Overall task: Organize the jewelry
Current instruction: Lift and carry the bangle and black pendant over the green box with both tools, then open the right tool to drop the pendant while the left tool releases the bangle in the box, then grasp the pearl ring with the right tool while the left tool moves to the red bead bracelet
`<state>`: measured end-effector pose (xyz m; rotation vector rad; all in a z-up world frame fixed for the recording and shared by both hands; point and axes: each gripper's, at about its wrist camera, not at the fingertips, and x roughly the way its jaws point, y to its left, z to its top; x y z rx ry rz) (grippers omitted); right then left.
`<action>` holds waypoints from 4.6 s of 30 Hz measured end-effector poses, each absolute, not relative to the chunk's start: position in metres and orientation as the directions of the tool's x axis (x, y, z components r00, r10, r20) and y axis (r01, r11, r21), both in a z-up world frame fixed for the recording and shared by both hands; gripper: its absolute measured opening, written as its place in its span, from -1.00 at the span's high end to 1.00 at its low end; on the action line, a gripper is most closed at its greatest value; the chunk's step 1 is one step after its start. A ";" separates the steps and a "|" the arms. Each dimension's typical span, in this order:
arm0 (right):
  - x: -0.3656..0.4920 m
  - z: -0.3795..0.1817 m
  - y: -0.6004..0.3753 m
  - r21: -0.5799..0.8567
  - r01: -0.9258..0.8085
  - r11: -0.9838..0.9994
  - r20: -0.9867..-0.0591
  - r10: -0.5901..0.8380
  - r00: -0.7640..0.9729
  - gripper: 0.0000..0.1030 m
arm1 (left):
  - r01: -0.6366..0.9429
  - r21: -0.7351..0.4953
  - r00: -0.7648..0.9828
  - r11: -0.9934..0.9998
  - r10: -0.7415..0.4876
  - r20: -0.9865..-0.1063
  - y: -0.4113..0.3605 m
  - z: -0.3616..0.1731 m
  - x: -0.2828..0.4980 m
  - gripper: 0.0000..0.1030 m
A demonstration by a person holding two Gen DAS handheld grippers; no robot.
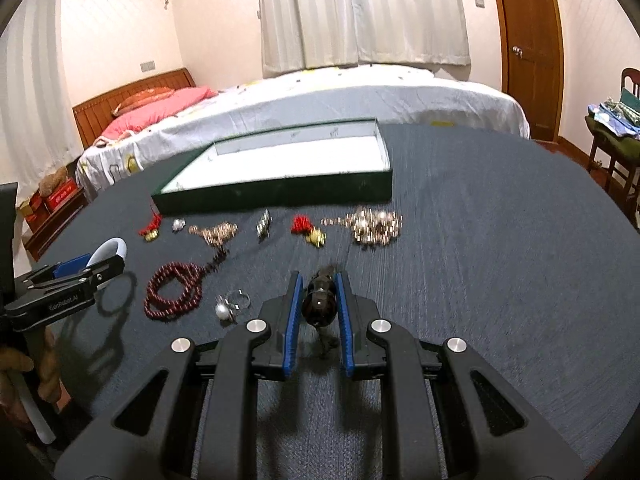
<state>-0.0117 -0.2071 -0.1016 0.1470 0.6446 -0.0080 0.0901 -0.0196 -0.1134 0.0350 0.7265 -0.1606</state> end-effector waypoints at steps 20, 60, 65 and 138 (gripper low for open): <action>0.052 -0.025 -0.222 0.133 0.032 0.991 -0.425 0.028 0.905 0.66 | 0.275 -0.033 0.801 0.961 -0.248 -0.546 -0.068 -0.046 0.153 -0.33; 0.195 -0.111 -0.245 0.121 0.116 0.986 -0.692 0.000 0.722 0.24 | 0.309 -0.106 0.564 0.945 -0.272 -0.779 -0.125 -0.131 0.286 -0.45; 0.174 -0.095 -0.241 0.125 0.116 0.985 -0.642 -0.009 0.767 0.24 | 0.317 -0.079 0.658 0.945 -0.279 -0.699 -0.118 -0.110 0.264 -0.45; 0.007 -0.109 -0.181 0.098 0.015 0.995 -0.628 0.050 0.776 0.68 | 0.257 -0.023 0.725 0.966 -0.208 -0.656 -0.079 -0.130 0.090 -0.56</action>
